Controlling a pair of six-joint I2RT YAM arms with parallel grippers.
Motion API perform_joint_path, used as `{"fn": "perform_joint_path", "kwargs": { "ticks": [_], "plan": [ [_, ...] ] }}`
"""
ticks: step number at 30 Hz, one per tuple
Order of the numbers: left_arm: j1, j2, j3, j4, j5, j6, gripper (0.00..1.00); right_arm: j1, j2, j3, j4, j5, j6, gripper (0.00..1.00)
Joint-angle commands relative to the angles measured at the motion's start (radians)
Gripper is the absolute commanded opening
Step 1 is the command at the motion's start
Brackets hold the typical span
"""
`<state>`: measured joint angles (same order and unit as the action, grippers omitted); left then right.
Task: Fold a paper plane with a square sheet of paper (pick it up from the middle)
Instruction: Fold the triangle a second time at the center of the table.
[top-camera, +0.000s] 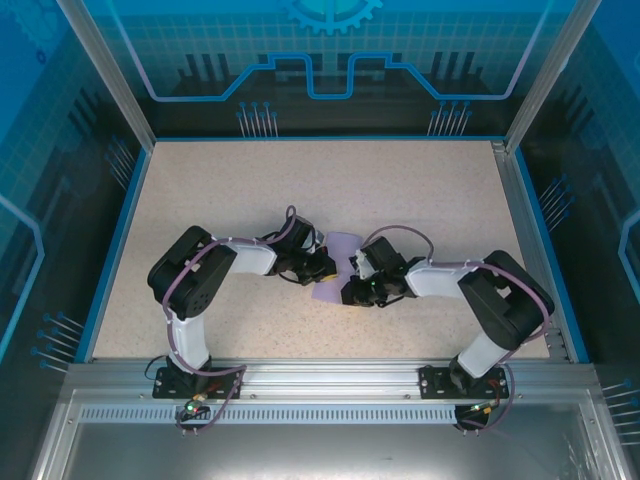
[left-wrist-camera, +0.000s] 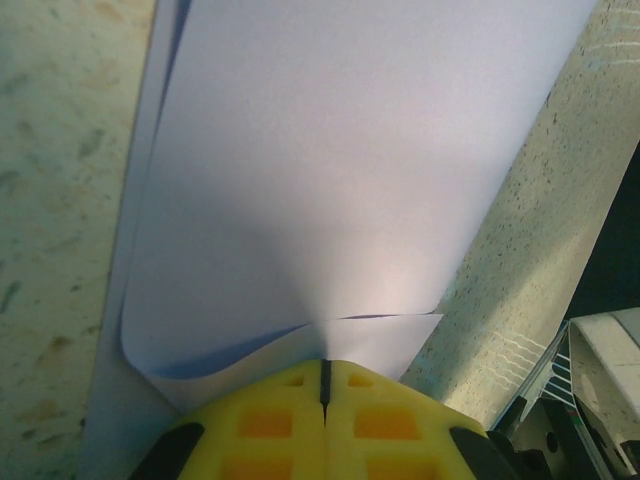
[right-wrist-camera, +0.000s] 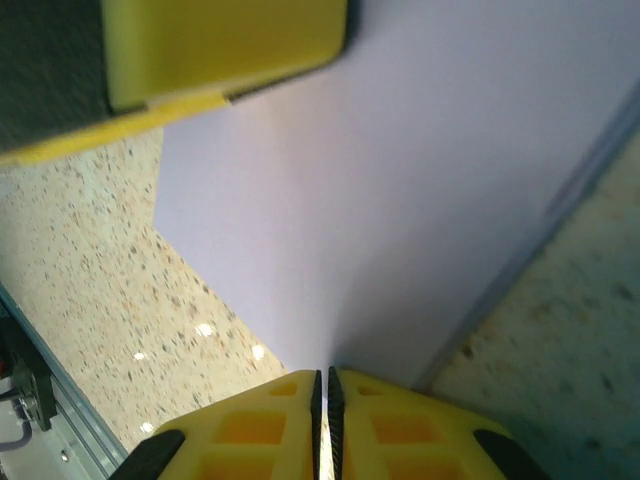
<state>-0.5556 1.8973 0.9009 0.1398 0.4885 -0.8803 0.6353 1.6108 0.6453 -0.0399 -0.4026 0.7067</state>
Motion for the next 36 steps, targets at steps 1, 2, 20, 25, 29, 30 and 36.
{"fn": "perform_joint_path", "kwargs": {
  "ticks": [1, 2, 20, 25, 29, 30, 36],
  "plan": [
    [-0.002, 0.025, -0.012, -0.094, -0.044, 0.030, 0.00, -0.013, -0.033, -0.061, -0.117, -0.009, -0.017, 0.14],
    [-0.001, 0.025, -0.011, -0.093, -0.042, 0.030, 0.00, -0.017, -0.045, -0.068, -0.122, -0.007, -0.017, 0.14],
    [-0.009, 0.028, 0.003, -0.085, -0.028, 0.027, 0.00, -0.026, 0.065, 0.102, -0.006, -0.030, 0.056, 0.14],
    [-0.009, 0.018, 0.000, -0.082, -0.027, 0.038, 0.00, -0.027, 0.110, 0.081, -0.076, 0.026, 0.035, 0.12],
    [-0.007, 0.016, 0.002, -0.089, -0.037, 0.049, 0.00, -0.028, 0.125, 0.055, -0.081, 0.033, 0.030, 0.08],
    [-0.007, 0.016, 0.001, -0.089, -0.040, 0.051, 0.00, -0.028, 0.124, 0.051, -0.084, 0.037, 0.030, 0.08],
    [0.018, 0.017, 0.016, -0.078, -0.041, 0.081, 0.00, -0.029, 0.111, 0.047, -0.117, 0.054, 0.012, 0.05]
  ]
}}
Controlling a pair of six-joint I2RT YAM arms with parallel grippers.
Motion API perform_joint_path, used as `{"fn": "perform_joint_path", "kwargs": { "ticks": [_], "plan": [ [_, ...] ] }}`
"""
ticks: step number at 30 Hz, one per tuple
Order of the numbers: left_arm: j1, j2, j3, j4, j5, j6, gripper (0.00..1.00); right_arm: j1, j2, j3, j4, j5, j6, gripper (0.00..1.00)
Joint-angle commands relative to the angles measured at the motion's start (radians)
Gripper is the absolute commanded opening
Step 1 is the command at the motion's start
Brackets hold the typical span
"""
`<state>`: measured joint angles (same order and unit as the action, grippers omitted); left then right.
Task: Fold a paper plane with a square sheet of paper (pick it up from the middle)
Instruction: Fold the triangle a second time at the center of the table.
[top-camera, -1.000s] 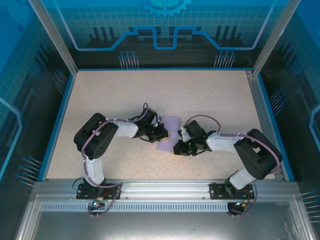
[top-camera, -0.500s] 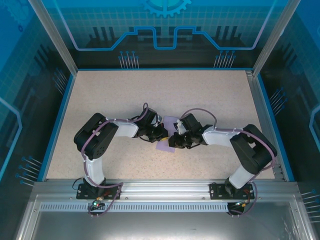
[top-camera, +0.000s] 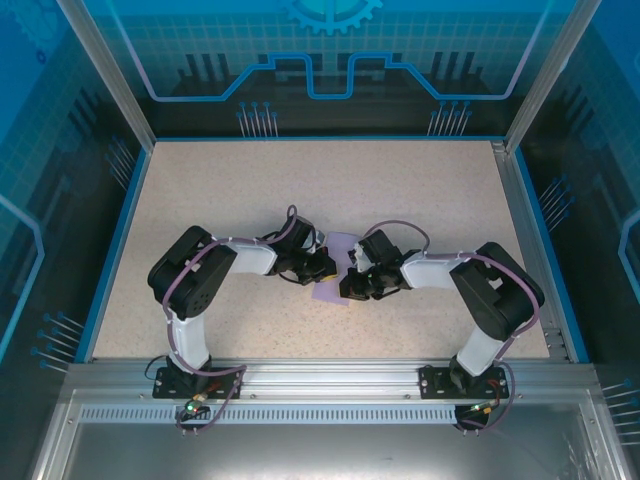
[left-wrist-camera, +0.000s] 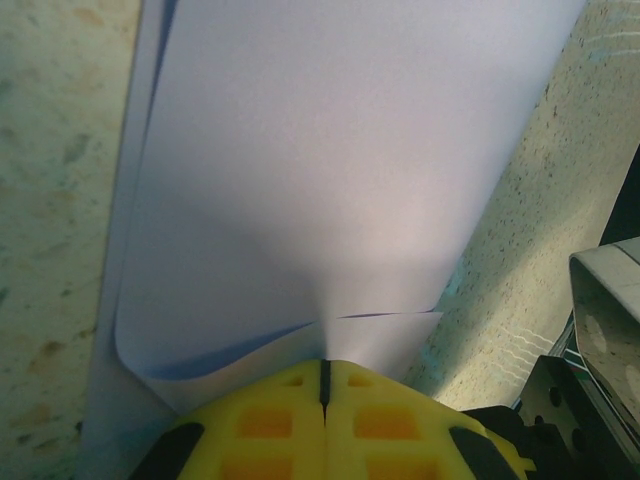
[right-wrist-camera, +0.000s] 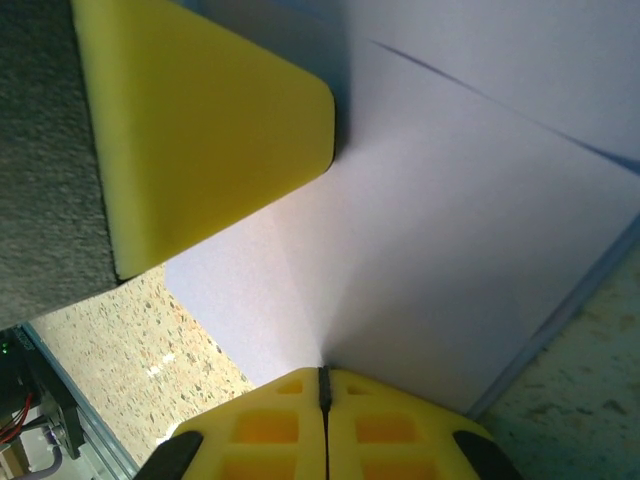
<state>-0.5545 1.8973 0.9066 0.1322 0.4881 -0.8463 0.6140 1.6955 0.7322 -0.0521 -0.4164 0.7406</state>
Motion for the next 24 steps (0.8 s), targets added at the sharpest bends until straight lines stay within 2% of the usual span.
{"fn": "perform_joint_path", "kwargs": {
  "ticks": [1, 15, 24],
  "plan": [
    [0.022, 0.019, 0.018, -0.076, -0.043, 0.057, 0.01, -0.008, 0.026, -0.040, -0.110, 0.069, -0.025, 0.05],
    [0.098, 0.041, 0.044, -0.049, -0.044, 0.119, 0.02, -0.028, 0.024, -0.048, -0.116, 0.062, -0.035, 0.04],
    [0.141, 0.001, 0.087, -0.104, -0.033, 0.162, 0.03, -0.031, 0.038, -0.042, -0.104, 0.046, -0.035, 0.05]
  ]
}}
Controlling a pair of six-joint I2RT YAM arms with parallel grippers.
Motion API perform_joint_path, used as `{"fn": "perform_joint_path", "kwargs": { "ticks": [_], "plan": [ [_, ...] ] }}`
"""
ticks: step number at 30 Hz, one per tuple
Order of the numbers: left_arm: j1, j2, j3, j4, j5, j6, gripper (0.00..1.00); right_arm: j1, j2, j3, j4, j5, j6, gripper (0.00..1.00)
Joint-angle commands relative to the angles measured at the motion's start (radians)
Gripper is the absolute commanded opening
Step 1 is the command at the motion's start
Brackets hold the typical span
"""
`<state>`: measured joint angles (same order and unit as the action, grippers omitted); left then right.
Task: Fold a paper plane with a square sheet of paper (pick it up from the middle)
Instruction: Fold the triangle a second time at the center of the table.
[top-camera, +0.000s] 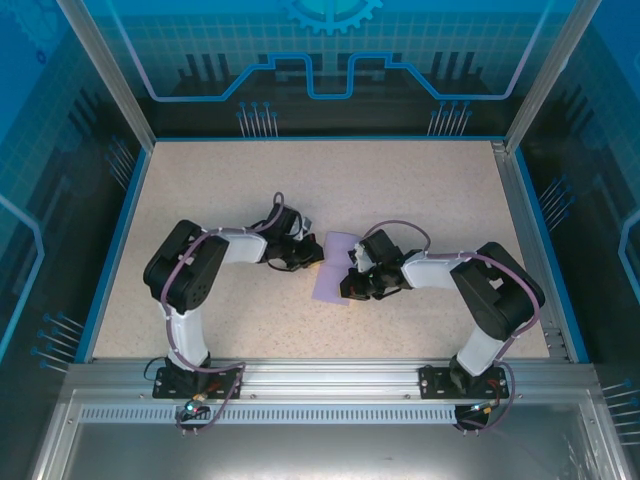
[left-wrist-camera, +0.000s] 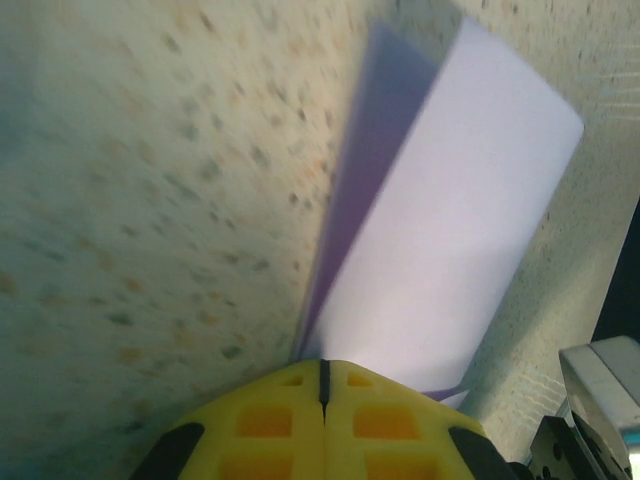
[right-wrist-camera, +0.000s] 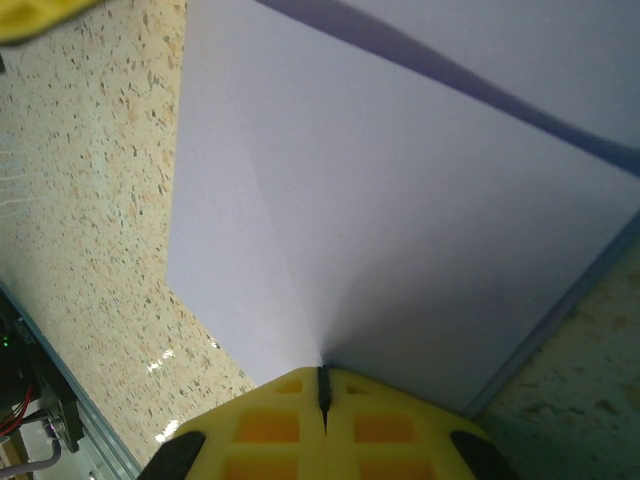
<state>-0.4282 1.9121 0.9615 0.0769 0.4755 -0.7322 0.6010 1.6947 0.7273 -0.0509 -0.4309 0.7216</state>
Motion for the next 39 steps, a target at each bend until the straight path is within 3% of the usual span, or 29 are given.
{"fn": "perform_joint_path", "kwargs": {
  "ticks": [1, 8, 12, 20, 31, 39],
  "plan": [
    [0.014, -0.030, 0.035, -0.058, -0.020, 0.056, 0.04, -0.019, 0.039, -0.035, -0.104, 0.059, -0.016, 0.05],
    [0.007, -0.114, 0.005, -0.018, 0.059, 0.017, 0.05, -0.018, 0.037, -0.027, -0.109, 0.059, -0.016, 0.05],
    [-0.045, -0.123, -0.029, 0.020, 0.096, -0.031, 0.05, -0.020, 0.036, -0.023, -0.115, 0.060, -0.019, 0.05],
    [-0.116, -0.103, -0.116, 0.098, 0.076, -0.071, 0.05, -0.019, 0.031, -0.017, -0.122, 0.062, -0.019, 0.05],
    [-0.118, -0.011, -0.099, 0.033, -0.028, -0.056, 0.03, -0.018, -0.050, -0.009, -0.101, 0.030, -0.014, 0.08],
    [-0.118, -0.003, -0.122, 0.032, -0.025, -0.055, 0.02, -0.006, -0.052, 0.064, -0.042, -0.022, 0.006, 0.10]
  ]
}}
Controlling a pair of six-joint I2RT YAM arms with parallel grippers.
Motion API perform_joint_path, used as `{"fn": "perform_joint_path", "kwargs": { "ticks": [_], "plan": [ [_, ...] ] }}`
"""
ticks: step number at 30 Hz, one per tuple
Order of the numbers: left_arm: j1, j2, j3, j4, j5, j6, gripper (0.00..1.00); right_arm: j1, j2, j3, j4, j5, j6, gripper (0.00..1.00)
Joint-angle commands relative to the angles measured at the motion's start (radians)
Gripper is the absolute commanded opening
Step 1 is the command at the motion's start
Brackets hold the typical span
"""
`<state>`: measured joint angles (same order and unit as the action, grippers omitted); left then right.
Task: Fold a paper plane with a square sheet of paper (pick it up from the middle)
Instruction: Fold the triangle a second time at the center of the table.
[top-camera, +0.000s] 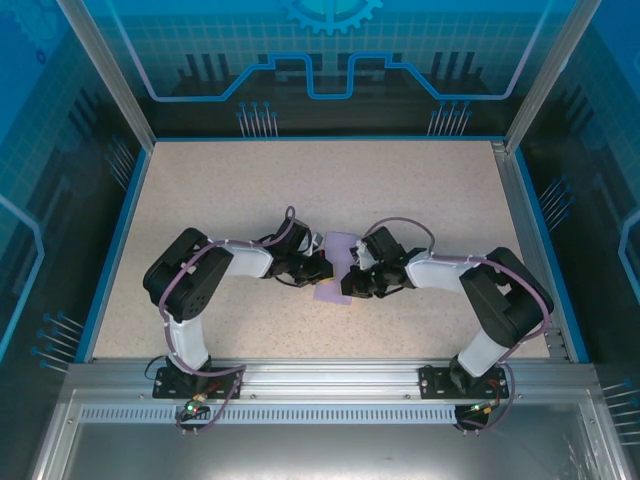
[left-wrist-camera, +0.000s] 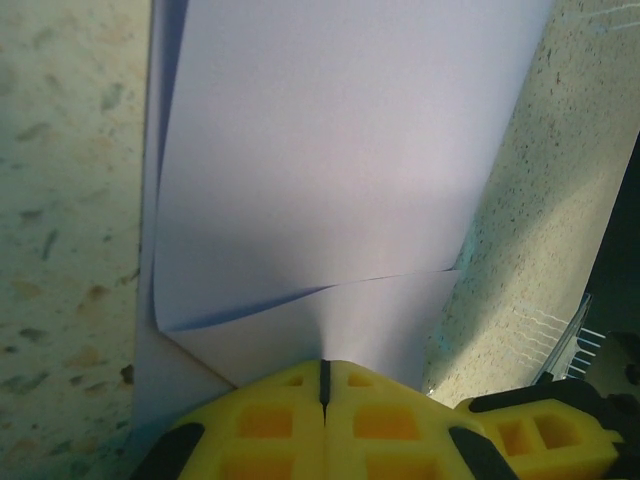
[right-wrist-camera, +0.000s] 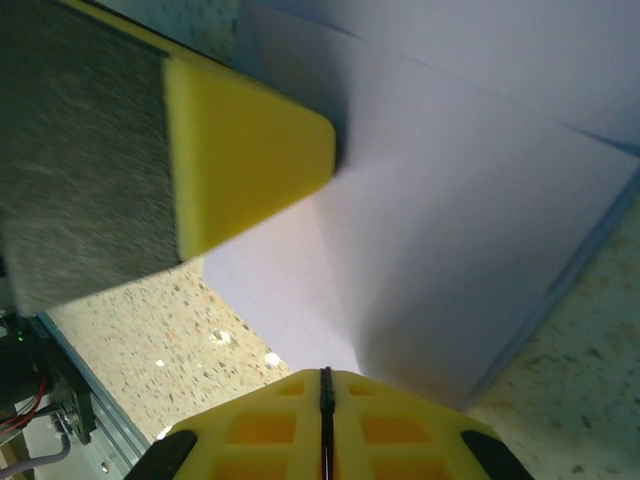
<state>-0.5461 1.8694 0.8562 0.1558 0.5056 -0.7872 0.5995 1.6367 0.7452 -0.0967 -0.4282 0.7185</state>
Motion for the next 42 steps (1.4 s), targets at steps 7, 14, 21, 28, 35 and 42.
{"fn": "perform_joint_path", "kwargs": {
  "ticks": [7, 14, 21, 28, 35, 42],
  "plan": [
    [0.000, 0.039, -0.011, -0.045, -0.049, -0.004, 0.02, 0.003, 0.131, 0.090, 0.051, -0.034, 0.027, 0.10],
    [-0.001, 0.039, -0.012, -0.050, -0.051, -0.007, 0.01, 0.011, 0.160, 0.048, 0.016, 0.023, 0.019, 0.11],
    [-0.001, 0.050, -0.006, -0.068, -0.070, -0.009, 0.00, 0.008, 0.081, -0.014, -0.021, 0.029, 0.003, 0.12],
    [0.001, 0.051, -0.011, -0.071, -0.078, -0.009, 0.00, 0.010, 0.011, -0.110, -0.054, 0.015, -0.008, 0.13],
    [0.001, 0.051, -0.008, -0.071, -0.072, -0.009, 0.00, 0.005, -0.089, -0.180, -0.104, 0.045, -0.013, 0.13],
    [-0.001, 0.047, -0.009, -0.068, -0.068, -0.009, 0.00, 0.000, -0.177, -0.110, -0.113, 0.046, -0.005, 0.14]
  ]
}}
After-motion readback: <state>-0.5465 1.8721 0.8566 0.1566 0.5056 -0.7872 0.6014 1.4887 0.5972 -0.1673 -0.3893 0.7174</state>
